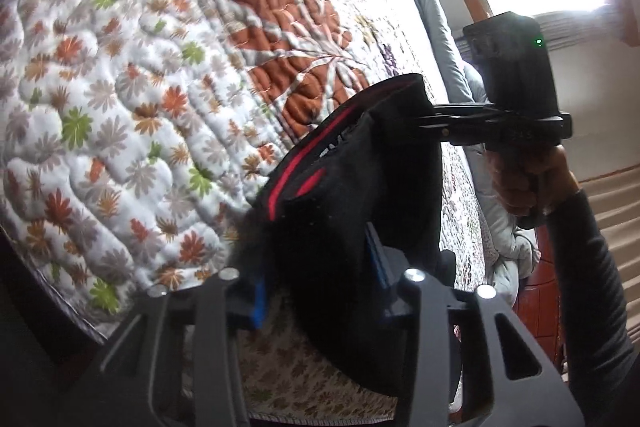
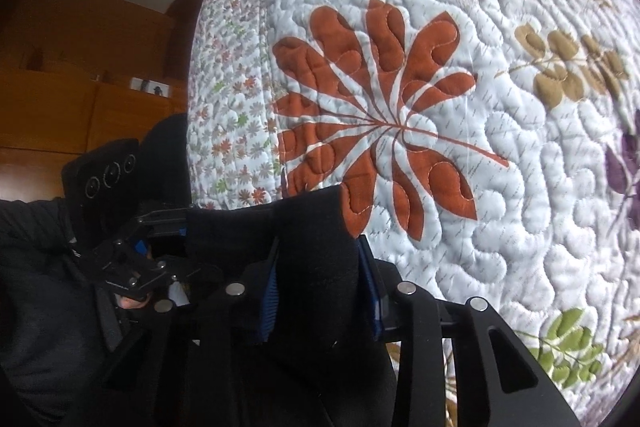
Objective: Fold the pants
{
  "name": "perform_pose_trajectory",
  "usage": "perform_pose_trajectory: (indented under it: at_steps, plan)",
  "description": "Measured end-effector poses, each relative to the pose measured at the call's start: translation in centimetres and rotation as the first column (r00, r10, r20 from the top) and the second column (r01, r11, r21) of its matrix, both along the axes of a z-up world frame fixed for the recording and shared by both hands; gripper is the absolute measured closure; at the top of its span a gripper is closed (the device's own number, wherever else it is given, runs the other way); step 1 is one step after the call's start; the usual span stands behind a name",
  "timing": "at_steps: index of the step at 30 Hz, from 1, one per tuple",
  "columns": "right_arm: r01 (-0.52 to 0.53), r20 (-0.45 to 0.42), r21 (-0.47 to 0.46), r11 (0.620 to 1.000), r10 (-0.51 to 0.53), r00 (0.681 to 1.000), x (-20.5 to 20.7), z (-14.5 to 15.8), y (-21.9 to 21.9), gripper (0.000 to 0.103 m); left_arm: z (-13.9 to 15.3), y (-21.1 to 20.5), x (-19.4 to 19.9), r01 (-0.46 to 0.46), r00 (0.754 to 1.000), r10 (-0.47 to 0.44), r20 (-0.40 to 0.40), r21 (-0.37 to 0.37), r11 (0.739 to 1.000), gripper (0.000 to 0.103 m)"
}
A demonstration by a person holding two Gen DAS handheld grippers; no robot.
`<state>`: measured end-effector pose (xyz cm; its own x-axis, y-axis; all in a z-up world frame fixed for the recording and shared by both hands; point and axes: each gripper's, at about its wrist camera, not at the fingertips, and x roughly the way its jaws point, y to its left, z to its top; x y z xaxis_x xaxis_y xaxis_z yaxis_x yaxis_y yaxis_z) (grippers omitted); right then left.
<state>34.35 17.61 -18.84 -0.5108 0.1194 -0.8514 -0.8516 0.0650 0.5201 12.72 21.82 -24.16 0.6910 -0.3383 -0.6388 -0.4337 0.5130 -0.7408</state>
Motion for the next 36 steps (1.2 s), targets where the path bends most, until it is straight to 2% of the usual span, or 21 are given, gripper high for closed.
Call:
perform_pose_trajectory:
  at_steps: [9, 14, 22, 36]
  plan:
    - [0.031, 0.17, 0.036, 0.999, -0.037, 0.985, -1.4, 6.7, -3.0, 0.072, 4.8, -1.5, 0.6, 0.064, 0.995, -0.072, 0.072, 0.111, 0.992, 0.077]
    - [0.069, 0.252, 0.062, 0.996, -0.083, 0.964, -2.2, 10.4, -5.7, 0.073, 7.5, -2.9, 0.8, 0.105, 0.986, -0.124, 0.116, 0.155, 0.982, 0.078]
    - [0.127, 0.363, 0.096, 0.987, -0.154, 0.919, -3.2, 15.5, -10.4, 0.075, 11.8, -6.8, 1.3, 0.174, 0.96, -0.22, 0.174, 0.247, 0.953, 0.08]
    - [0.238, 0.466, 0.163, 0.957, -0.287, 0.837, -4.1, 20.7, -18.7, 0.078, 17.1, -13.2, 2.1, 0.263, 0.905, -0.359, 0.23, 0.361, 0.895, 0.081]
